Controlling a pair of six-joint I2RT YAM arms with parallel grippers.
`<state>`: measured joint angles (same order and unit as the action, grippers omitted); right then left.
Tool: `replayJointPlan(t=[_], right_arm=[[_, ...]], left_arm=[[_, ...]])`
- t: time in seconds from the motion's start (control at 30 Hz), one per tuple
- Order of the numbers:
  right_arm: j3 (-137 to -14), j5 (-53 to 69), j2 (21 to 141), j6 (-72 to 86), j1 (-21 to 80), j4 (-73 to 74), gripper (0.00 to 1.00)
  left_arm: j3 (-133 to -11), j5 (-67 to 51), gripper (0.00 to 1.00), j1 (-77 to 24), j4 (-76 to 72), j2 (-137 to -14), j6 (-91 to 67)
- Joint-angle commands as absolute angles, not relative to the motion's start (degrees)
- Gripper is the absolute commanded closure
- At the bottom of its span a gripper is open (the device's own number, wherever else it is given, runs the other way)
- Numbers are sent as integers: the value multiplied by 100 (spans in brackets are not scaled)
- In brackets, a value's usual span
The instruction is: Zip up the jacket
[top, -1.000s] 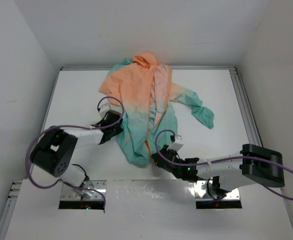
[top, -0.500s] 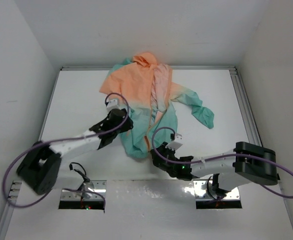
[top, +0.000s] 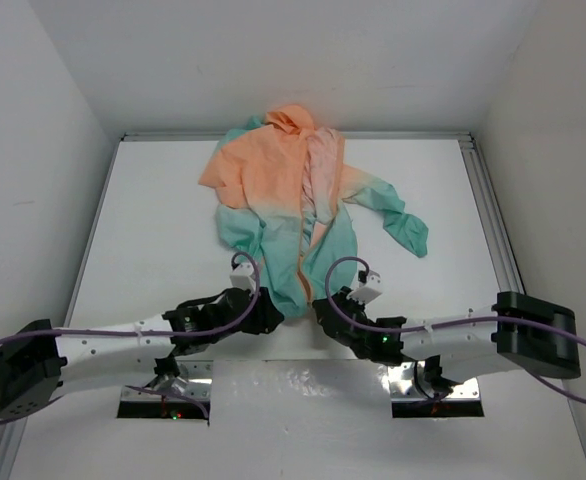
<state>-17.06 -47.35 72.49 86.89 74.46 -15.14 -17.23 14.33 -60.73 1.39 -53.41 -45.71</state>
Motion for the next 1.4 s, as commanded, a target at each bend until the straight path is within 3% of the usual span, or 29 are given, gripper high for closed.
replayJointPlan(t=[0.0, 0.27, 0.77, 0.87, 1.07, 1.23, 1.37], right_arm=[[-1644, -4852, 7023, 8728, 7462, -1609, 100], [-1600, -4492, 7022, 8552, 7462, -1731, 100], [-1442, -4166, 6908, 8315, 7462, -2030, 100], [-1424, -4131, 6891, 8253, 7462, -2100, 100], [-1380, -4113, 6812, 8218, 7462, -2127, 100], [-1406, -4105, 6776, 8174, 7462, -2127, 100], [-1555, -4052, 6759, 8042, 7462, -2040, 100]], left_arm=[[-1924, 1424, 59, -6328, -430, -5414, -4667], [-2153, 1696, 52, -6785, -747, -5923, -4685], [-2487, 2144, 55, -6812, -1213, -6890, -4491], [-2531, 2197, 60, -6812, -1213, -6987, -4456], [-2549, 2189, 85, -6812, -1283, -7031, -4438], [-2549, 2048, 100, -6812, -1354, -7049, -4333], [-2540, 1724, 100, -6803, -1380, -7049, -4175]])
